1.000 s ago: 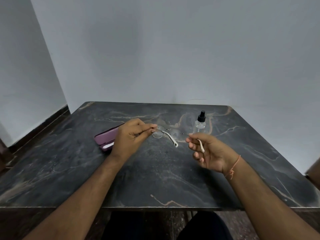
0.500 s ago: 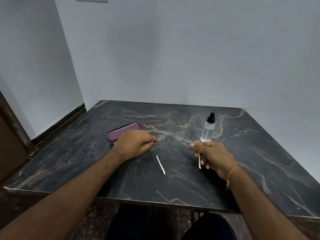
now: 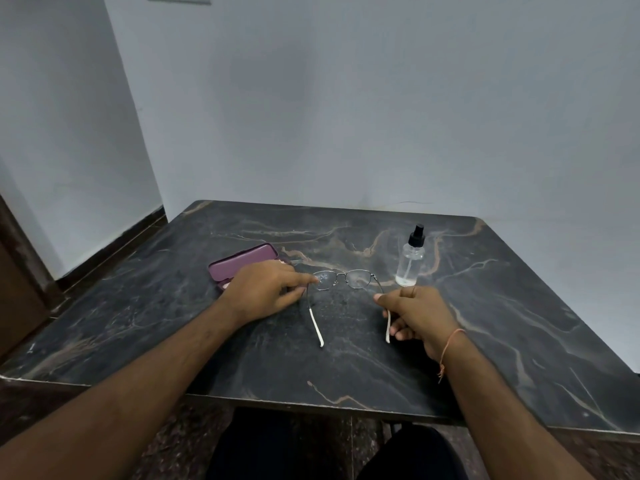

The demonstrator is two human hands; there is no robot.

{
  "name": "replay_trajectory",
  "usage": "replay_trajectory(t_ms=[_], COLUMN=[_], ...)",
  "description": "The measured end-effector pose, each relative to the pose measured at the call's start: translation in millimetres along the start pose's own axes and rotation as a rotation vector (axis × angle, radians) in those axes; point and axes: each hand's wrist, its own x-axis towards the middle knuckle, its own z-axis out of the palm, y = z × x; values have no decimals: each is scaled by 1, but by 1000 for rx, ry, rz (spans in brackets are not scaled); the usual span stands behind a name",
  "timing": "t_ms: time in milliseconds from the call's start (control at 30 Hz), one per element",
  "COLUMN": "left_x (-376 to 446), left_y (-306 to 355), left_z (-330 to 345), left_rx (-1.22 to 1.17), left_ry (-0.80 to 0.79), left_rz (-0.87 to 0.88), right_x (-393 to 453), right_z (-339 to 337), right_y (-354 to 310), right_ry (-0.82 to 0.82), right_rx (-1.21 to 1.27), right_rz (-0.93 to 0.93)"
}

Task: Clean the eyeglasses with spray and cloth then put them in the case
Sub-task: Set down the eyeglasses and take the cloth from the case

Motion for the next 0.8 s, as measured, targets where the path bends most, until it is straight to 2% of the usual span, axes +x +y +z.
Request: replay_trajectory(t_ms=[133,267,367,433,567,800], left_x=[-15,-44,-60,-63,-61,-64], left_y=[-4,-22,-36,-40,-40,-45], left_z=[-8,-18,-22,-25,-23,-20], left_rx=[23,18,6,-42,-72,-96], left_ry=[6,191,322,338,203,138], left_rz=[-61,-169,-362,-530,-679,-637], right_x=[-6,-15,-23,-26,-22,11], right_z=[0,5,9,16,45,119], right_y=[2,8,3,-8,-46,-89], right_ry=[18,153,302,335,270,17], right_rx=[-9,-52,-320,-454,-597,-921], right_rz=[-2,-66,-207,-337,-546,-559])
